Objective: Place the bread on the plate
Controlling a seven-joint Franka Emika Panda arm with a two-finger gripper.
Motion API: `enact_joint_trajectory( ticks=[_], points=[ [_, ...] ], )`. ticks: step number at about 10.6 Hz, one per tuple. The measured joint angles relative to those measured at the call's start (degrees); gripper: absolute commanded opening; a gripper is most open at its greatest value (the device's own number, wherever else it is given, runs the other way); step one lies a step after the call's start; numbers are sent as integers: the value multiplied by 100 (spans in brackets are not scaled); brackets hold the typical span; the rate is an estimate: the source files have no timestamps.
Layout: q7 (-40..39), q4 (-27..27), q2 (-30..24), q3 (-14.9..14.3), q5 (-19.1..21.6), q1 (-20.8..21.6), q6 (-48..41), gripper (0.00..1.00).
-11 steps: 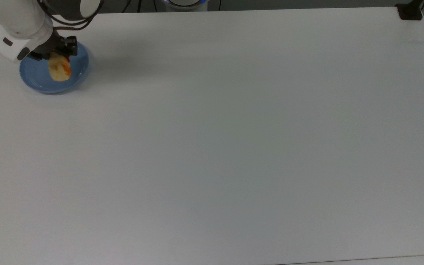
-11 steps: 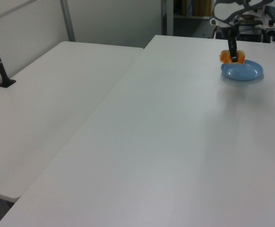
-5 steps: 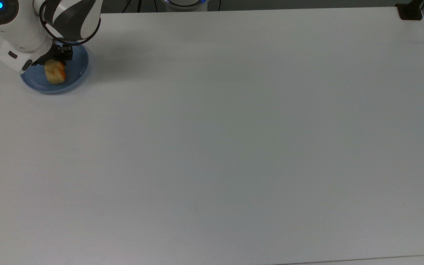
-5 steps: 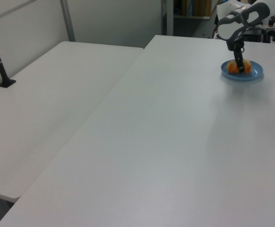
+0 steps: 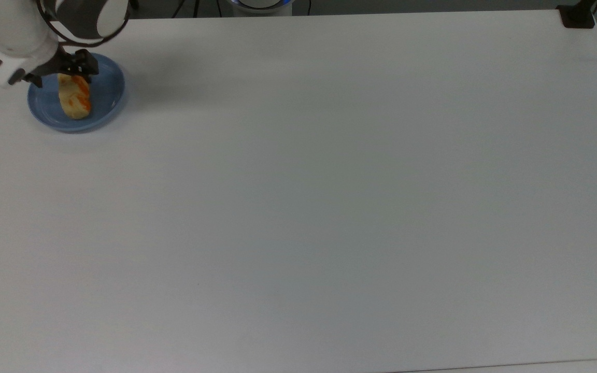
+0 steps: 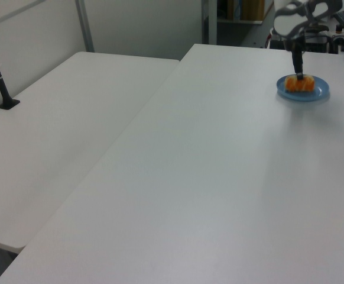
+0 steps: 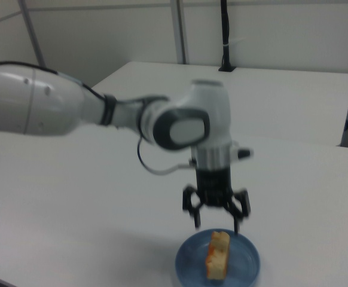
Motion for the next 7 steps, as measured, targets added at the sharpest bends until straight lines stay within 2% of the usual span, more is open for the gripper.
enact_joint_trajectory(
  ticks=[2, 5, 6, 7],
  points=[
    [748, 798, -385, 71, 0, 262, -894, 100],
    [2798, 1758, -701, 211, 0, 1052, -1960, 100],
    [3396, 1878, -867, 491, -1, 1115, -2127, 100],
    [3944, 1920, -1088, 905, -7, 1075, -2247, 100]
  ],
)
